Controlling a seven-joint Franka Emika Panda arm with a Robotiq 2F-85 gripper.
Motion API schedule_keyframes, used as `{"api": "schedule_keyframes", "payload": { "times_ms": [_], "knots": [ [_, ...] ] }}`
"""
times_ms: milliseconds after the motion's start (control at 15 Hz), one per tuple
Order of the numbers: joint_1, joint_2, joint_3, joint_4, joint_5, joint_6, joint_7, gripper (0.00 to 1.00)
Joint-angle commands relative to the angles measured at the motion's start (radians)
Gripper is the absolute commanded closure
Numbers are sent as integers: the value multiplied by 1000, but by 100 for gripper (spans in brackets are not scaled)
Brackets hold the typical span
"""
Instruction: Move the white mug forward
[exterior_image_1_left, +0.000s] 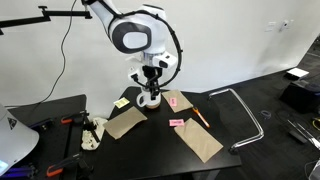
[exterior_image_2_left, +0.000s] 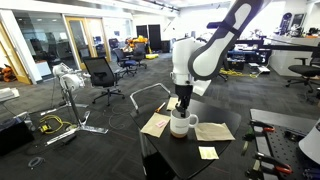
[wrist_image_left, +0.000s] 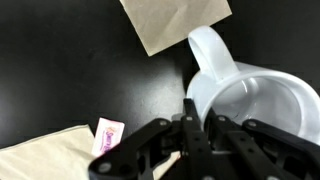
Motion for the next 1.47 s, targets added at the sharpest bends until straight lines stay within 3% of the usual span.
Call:
{"api": "schedule_keyframes", "payload": {
  "times_ms": [0,733,1400],
  "knots": [
    [16,-24,-8,17,19,-48,6,97],
    [-27,-133,-70,37,23,-237,23,97],
    [-88,-108,-178,57,-12,-212,141,97]
  ]
}}
